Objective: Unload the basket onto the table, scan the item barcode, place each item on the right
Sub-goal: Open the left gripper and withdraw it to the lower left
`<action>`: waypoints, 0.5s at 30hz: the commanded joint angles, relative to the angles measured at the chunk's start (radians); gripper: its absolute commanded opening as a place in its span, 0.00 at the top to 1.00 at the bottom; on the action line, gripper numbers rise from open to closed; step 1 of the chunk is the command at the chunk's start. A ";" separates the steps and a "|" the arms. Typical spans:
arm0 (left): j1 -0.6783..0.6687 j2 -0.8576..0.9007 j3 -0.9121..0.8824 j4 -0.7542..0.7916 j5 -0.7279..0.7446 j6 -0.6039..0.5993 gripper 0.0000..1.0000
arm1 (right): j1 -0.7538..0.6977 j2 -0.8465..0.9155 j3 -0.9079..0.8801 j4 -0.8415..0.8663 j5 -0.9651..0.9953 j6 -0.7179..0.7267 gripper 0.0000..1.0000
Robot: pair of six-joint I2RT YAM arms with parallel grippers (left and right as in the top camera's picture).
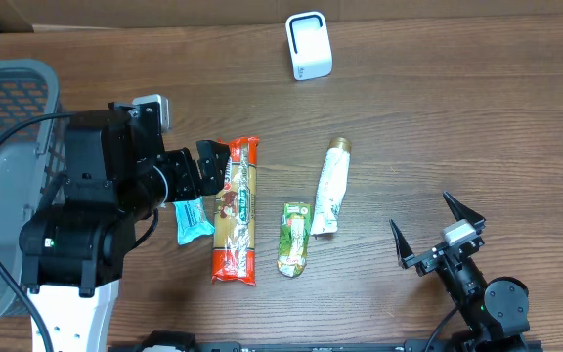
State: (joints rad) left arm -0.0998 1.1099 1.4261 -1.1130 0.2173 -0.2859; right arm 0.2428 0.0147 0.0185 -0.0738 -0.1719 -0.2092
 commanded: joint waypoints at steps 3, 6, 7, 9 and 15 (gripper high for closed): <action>-0.027 0.015 -0.006 0.014 0.008 -0.009 0.00 | 0.006 -0.012 -0.010 0.005 0.006 0.007 0.00; -0.032 0.023 -0.006 0.021 0.006 -0.010 0.00 | 0.006 -0.012 -0.010 0.005 0.007 0.007 0.00; -0.032 0.026 -0.006 0.022 0.005 -0.010 0.00 | 0.006 -0.012 -0.010 0.005 0.006 0.007 0.00; -0.032 0.027 -0.006 0.022 -0.003 -0.010 0.00 | 0.006 -0.012 -0.010 0.005 0.007 0.007 0.00; -0.032 0.029 -0.006 0.041 -0.022 -0.010 0.00 | 0.006 -0.012 -0.010 0.005 0.006 0.007 0.00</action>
State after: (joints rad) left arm -0.1249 1.1355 1.4261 -1.0851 0.2070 -0.2859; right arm 0.2428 0.0147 0.0185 -0.0738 -0.1719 -0.2092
